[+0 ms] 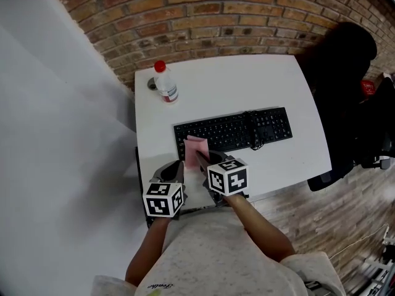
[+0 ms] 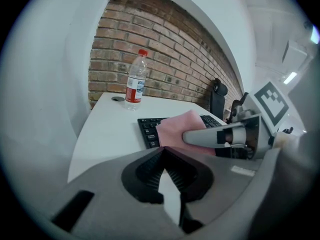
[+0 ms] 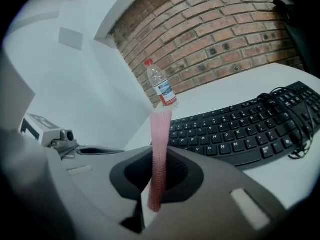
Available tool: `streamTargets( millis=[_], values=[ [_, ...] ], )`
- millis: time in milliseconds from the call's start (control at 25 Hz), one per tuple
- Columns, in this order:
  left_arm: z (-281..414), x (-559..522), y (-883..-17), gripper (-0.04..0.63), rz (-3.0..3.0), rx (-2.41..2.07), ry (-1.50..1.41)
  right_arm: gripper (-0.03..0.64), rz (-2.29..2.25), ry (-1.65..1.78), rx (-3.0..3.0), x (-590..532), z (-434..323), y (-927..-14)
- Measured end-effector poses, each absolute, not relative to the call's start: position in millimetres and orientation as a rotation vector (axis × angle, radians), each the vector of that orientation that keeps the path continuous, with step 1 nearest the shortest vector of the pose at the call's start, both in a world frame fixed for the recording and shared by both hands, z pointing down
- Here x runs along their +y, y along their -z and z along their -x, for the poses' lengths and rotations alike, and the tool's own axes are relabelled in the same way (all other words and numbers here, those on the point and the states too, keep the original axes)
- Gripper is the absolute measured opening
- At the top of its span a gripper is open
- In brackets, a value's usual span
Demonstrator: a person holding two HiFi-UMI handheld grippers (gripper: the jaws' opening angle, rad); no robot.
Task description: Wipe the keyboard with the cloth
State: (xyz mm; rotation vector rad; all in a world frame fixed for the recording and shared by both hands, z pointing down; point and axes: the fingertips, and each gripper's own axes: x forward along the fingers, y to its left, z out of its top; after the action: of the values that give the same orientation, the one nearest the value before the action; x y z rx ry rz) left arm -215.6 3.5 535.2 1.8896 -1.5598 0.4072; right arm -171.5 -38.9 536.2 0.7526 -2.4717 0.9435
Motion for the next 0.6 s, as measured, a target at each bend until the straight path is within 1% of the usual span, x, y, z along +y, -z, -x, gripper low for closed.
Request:
streamTargets(
  millis=[600],
  values=[
    [166.0, -14.4, -527.2, -0.005, -1.943, -1.524, -0.427, 0.023, -0.821, -0.935, -2.458, -56.3, 117.3, -533.2]
  ],
)
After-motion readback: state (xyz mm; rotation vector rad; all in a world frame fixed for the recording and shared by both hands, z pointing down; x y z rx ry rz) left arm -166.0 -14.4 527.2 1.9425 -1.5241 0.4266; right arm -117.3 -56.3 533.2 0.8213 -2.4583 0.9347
